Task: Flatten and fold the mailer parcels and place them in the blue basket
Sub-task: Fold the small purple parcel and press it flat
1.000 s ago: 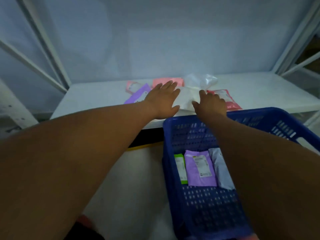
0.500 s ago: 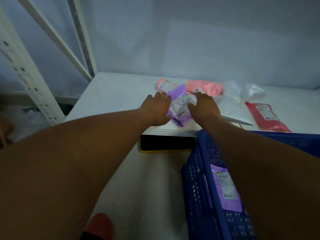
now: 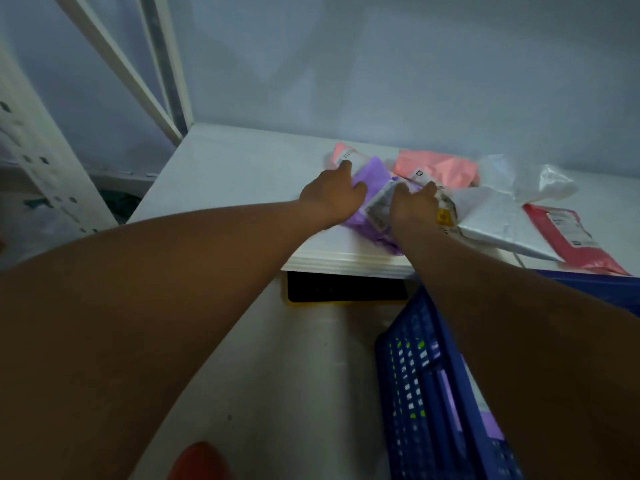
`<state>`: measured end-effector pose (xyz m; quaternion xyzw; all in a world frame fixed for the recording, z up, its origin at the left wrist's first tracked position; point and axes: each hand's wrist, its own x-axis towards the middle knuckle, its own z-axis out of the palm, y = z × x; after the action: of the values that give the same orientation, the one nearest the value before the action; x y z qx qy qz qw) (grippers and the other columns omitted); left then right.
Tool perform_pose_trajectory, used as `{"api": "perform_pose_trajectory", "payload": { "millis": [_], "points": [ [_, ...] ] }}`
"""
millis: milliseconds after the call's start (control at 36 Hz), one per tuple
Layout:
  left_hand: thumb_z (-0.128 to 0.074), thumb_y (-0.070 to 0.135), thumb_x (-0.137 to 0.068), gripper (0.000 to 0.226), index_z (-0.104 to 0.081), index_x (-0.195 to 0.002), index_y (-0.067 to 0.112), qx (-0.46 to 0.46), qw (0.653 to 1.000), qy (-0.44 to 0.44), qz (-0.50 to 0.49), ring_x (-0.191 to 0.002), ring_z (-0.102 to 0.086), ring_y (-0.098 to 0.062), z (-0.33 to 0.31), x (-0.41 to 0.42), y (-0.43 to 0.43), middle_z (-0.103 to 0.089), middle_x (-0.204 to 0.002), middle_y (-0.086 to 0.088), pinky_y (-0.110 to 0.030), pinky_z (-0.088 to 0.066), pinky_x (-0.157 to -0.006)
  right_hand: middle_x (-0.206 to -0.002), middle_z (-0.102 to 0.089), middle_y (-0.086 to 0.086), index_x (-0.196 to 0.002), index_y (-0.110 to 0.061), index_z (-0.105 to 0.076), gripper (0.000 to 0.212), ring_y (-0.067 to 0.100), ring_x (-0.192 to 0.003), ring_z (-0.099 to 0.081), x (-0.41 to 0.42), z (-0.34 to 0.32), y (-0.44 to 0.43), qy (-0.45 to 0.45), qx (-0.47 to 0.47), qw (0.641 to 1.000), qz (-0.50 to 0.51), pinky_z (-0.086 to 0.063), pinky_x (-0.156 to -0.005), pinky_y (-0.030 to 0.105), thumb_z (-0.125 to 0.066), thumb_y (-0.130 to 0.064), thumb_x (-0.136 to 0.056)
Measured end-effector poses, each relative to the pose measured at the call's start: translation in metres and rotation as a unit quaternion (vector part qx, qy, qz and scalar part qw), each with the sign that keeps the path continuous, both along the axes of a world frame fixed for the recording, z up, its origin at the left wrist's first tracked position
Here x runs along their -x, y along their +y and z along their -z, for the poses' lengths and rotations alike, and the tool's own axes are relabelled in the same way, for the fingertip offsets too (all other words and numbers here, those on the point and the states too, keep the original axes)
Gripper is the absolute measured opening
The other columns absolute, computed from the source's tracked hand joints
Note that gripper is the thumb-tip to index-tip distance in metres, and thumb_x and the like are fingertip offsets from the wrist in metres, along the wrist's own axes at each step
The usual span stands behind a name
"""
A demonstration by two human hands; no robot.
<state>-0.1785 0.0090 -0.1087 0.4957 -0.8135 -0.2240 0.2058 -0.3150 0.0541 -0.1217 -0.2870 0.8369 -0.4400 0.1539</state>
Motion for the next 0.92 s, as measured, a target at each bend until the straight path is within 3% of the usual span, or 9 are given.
{"api": "perform_pose_trajectory", "payload": {
  "millis": [83,139,250,333,389,472,722,833,917],
  "points": [
    [-0.041,0.040,-0.099,0.050,-0.043,-0.141,0.015,-0.046,0.997,0.049,-0.046,-0.111,-0.059,-0.034,-0.007,-0.014,-0.002,-0.059,-0.128,-0.014,-0.037,-0.050,-0.091,-0.142,-0.048,0.021,-0.146,-0.004,-0.032,0.056,0.035,-0.130,-0.047,-0.014,-0.001,-0.001,0.008,0.018,1.000,0.001,-0.038,-0.101,0.038,-0.046,-0.033,-0.100],
    [-0.041,0.040,-0.098,0.046,-0.049,-0.134,0.014,-0.078,0.993,0.070,-0.063,-0.107,-0.061,-0.032,-0.009,-0.023,-0.004,-0.062,-0.122,-0.013,-0.035,-0.049,-0.086,-0.142,-0.048,0.021,-0.148,-0.005,-0.031,0.057,0.036,-0.131,-0.047,-0.026,-0.003,0.000,0.007,0.024,1.000,0.005,-0.038,-0.102,0.040,-0.045,-0.032,-0.100],
    [-0.038,0.037,-0.095,0.035,-0.059,-0.097,0.008,-0.131,0.985,0.084,-0.069,-0.088,-0.067,-0.034,-0.010,-0.044,-0.004,-0.070,-0.097,-0.018,-0.037,-0.053,-0.081,-0.141,-0.048,0.020,-0.147,-0.004,-0.033,0.057,0.036,-0.131,-0.047,-0.050,-0.003,0.003,-0.012,0.046,0.999,0.007,-0.038,-0.103,0.041,-0.048,-0.032,-0.098],
    [-0.035,0.037,-0.096,0.039,-0.058,-0.084,0.007,-0.132,0.986,0.063,-0.075,-0.078,-0.065,-0.031,-0.010,-0.059,-0.003,-0.070,-0.091,-0.017,-0.037,-0.053,-0.077,-0.139,-0.050,0.020,-0.146,-0.003,-0.034,0.056,0.035,-0.130,-0.047,-0.065,-0.003,0.004,-0.021,0.058,0.998,0.000,-0.038,-0.102,0.038,-0.048,-0.028,-0.098],
    [-0.034,0.039,-0.098,0.042,-0.059,-0.083,0.007,-0.131,0.986,0.043,-0.095,-0.070,-0.058,-0.024,-0.010,-0.066,-0.004,-0.067,-0.092,-0.016,-0.032,-0.043,-0.063,-0.139,-0.050,0.020,-0.147,-0.004,-0.032,0.054,0.035,-0.129,-0.048,-0.074,-0.004,0.005,-0.042,0.048,0.998,-0.006,-0.039,-0.100,0.037,-0.046,-0.027,-0.099],
    [-0.037,0.042,-0.098,0.041,-0.058,-0.089,0.008,-0.144,0.980,0.041,-0.129,-0.067,-0.051,-0.019,-0.007,-0.074,-0.005,-0.060,-0.088,-0.010,-0.031,-0.032,-0.057,-0.135,-0.052,0.019,-0.142,-0.004,-0.037,0.047,0.034,-0.122,-0.052,-0.085,-0.006,0.004,-0.096,0.043,0.994,-0.021,-0.040,-0.090,0.032,-0.046,-0.024,-0.100],
    [-0.042,0.046,-0.096,0.044,-0.059,-0.103,0.006,-0.131,0.974,0.080,-0.168,-0.085,-0.054,-0.028,0.006,-0.094,-0.013,-0.058,-0.099,-0.011,-0.030,-0.038,-0.073,-0.136,-0.054,0.013,-0.144,-0.015,-0.041,0.047,0.032,-0.121,-0.053,-0.116,-0.014,-0.002,-0.173,0.062,0.981,-0.062,-0.040,-0.092,0.031,-0.045,-0.021,-0.098],
    [-0.041,0.048,-0.097,0.046,-0.059,-0.105,0.007,-0.131,0.969,0.092,-0.188,-0.086,-0.056,-0.027,0.003,-0.096,-0.020,-0.059,-0.099,-0.010,-0.030,-0.039,-0.073,-0.127,-0.056,0.011,-0.140,-0.016,-0.044,0.044,0.028,-0.106,-0.054,-0.126,-0.018,-0.003,-0.174,0.073,0.978,-0.087,-0.038,-0.082,0.027,-0.046,-0.021,-0.096],
    [-0.042,0.046,-0.096,0.043,-0.060,-0.097,0.007,-0.108,0.972,0.091,-0.189,-0.086,-0.056,-0.029,-0.001,-0.096,-0.023,-0.060,-0.096,-0.011,-0.030,-0.037,-0.070,-0.112,-0.055,0.007,-0.135,-0.017,-0.047,0.040,0.022,-0.086,-0.051,-0.132,-0.024,-0.006,-0.181,0.073,0.976,-0.097,-0.035,-0.059,0.025,-0.046,-0.019,-0.095]
  ]
}}
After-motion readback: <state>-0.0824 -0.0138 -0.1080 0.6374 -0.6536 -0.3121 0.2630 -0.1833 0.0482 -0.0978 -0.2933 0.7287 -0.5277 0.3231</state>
